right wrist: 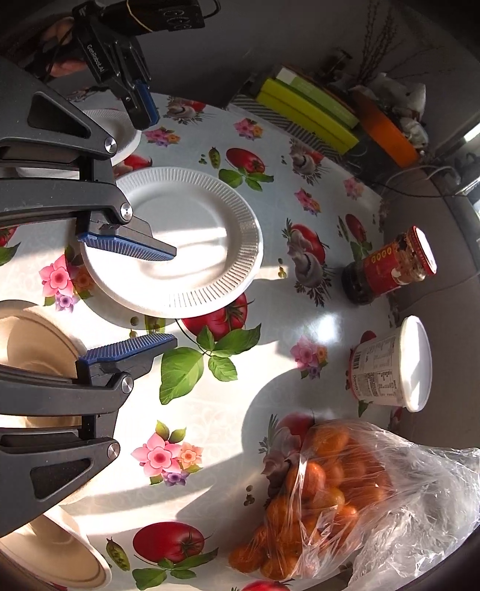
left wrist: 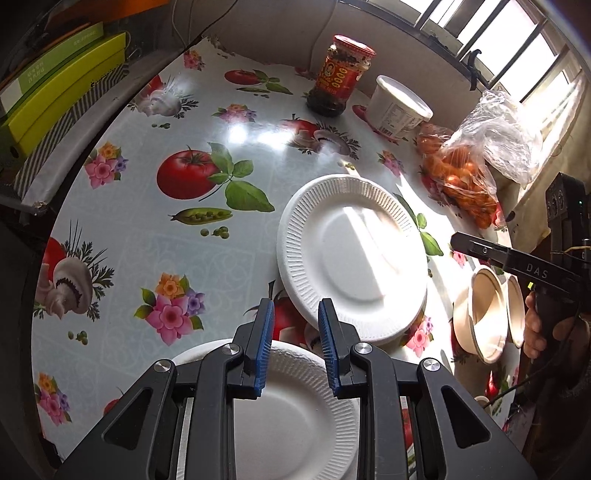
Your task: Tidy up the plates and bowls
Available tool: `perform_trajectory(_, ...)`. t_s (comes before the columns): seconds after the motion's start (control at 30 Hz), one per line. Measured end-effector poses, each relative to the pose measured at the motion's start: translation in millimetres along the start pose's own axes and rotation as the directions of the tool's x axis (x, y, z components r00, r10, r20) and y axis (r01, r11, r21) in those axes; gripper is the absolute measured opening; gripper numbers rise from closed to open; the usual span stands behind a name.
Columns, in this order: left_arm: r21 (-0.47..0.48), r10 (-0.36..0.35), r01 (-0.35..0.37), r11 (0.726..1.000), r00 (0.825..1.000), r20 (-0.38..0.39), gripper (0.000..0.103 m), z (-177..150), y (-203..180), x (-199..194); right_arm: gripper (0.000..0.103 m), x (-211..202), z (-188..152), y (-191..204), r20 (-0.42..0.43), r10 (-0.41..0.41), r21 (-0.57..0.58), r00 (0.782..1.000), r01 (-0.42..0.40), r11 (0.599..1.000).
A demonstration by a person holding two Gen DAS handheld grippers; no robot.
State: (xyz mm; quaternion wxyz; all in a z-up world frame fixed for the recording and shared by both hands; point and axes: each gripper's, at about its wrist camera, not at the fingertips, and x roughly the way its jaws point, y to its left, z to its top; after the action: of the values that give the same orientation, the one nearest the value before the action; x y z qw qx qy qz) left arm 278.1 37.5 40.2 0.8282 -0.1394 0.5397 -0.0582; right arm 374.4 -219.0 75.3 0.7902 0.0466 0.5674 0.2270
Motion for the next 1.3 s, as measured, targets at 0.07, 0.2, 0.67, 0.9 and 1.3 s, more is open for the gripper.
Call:
perform_trajectory(0.07, -0.012, 0.007, -0.007, 1.000, 1.000, -0.014, 0.025, 4.5, 0.5, 9.4, 0.041, 7.2, 4.0, -5.0, -0.005, 0.006, 0.010, 1.000, -0.006, 1.000)
perform_trajectory(0.2, -0.027, 0.011, -0.012, 1.000, 0.999, -0.042, 0.025, 10.0, 2.3, 23.4, 0.041, 19.7, 9.8, -13.5, -0.017, 0.024, 0.035, 1.000, -0.023, 0.999)
perform_trajectory(0.67, -0.045, 0.012, -0.016, 0.999, 0.997, -0.083, 0.025, 19.8, 2.0, 45.2, 0.034, 49.7, 13.5, -20.6, -0.080, 0.054, 0.046, 0.995, -0.050, 0.998)
perform_trajectory(0.9, -0.051, 0.007, -0.011, 0.999, 0.996, -0.084, 0.025, 21.1, 2.7, 46.9, 0.029, 50.9, 12.5, -20.7, -0.085, 0.060, 0.045, 0.995, -0.057, 0.997)
perform_trajectory(1.3, -0.055, 0.007, -0.011, 0.998, 0.996, -0.086, 0.015, 21.8, 1.5, 52.2, 0.019, 53.9, 11.0, -21.9, -0.093, 0.069, 0.050, 0.993, -0.065, 0.997)
